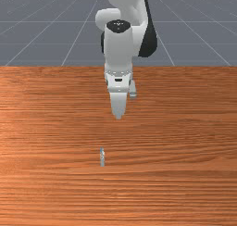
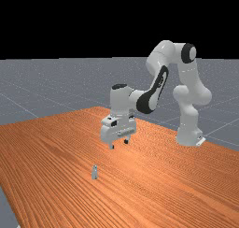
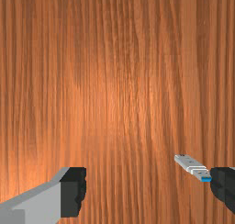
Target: Rotate the USB body for 90 degree with plug right ward
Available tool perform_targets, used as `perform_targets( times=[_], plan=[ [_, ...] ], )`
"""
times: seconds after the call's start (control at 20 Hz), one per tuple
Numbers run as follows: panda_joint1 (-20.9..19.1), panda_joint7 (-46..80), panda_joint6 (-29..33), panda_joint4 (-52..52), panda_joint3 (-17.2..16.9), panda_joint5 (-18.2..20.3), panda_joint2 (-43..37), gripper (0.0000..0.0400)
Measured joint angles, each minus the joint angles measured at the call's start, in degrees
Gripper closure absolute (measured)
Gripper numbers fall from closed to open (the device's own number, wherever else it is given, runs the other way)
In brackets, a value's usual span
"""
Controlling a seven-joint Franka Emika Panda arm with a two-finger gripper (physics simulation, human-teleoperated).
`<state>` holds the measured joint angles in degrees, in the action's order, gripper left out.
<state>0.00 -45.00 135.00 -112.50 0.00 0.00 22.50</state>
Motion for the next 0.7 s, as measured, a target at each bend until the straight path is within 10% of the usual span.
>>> perform_targets(
  times=[0.1, 0.2, 0.7],
  plan=[
    [0.0, 0.0, 0.0, 0.0, 0.0, 0.0, 0.0, 0.0252],
    [0.0, 0.0, 0.0, 0.0, 0.0, 0.0, 0.0, 0.0346],
    [-8.0, -16.4, -1.4, 3.0, -1.4, 1.0, 1.8, 0.04]
  ],
)
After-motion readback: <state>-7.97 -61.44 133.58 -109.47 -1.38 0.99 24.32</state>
